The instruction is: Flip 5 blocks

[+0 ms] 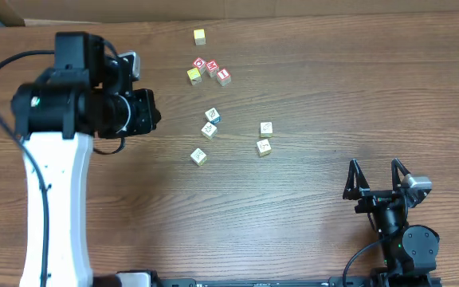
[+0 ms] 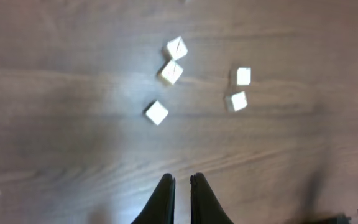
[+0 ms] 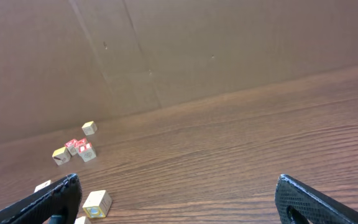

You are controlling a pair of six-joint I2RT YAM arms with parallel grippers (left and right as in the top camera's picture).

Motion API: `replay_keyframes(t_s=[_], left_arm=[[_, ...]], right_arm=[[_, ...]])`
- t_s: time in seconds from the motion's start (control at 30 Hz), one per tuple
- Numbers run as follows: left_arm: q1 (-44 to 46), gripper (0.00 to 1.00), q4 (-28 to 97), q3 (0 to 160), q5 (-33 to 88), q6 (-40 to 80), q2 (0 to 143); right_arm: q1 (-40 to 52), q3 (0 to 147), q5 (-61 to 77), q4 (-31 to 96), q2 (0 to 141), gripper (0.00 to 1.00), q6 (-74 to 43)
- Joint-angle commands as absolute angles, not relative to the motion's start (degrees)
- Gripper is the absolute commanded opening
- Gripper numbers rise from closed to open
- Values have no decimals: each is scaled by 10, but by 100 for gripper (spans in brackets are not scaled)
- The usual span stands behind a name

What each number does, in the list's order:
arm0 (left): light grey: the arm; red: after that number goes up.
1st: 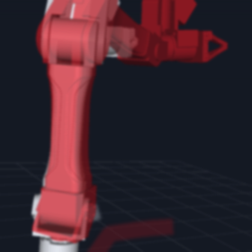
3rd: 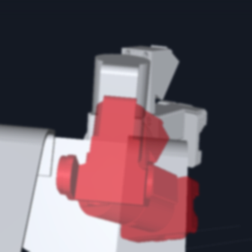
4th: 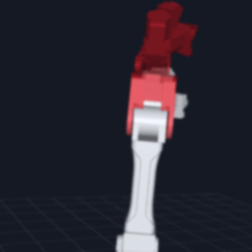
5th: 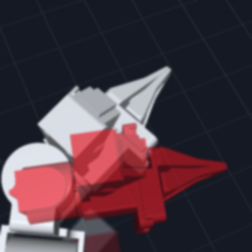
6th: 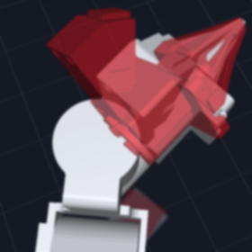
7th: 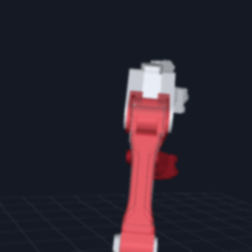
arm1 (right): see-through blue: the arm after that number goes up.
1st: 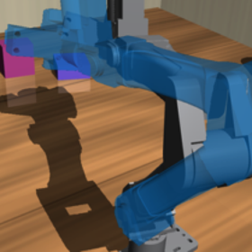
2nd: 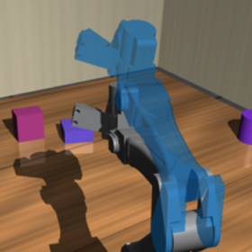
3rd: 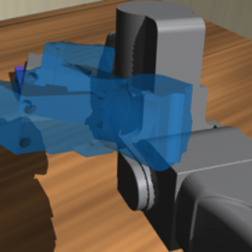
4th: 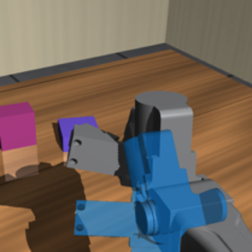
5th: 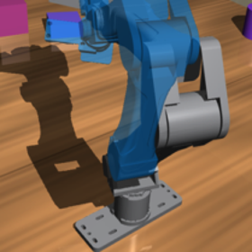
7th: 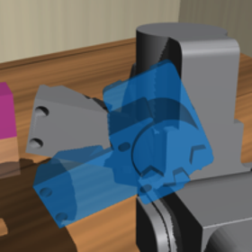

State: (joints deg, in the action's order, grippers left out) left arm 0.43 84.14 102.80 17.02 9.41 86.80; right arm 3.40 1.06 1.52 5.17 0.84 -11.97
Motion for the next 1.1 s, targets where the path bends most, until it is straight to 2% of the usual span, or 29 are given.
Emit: replay_keyframes(t_s=[0.0,0.3,1.07], left_arm=[[9,4,854,1042,178,90,901],[9,4,919,1036,174,67,981],[112,4,868,851,132,82,955]], right_arm=[[31,5,16,48,4,100,-119],[31,5,16,48,4,100,-120],[31,5,7,46,4,100,-119]])
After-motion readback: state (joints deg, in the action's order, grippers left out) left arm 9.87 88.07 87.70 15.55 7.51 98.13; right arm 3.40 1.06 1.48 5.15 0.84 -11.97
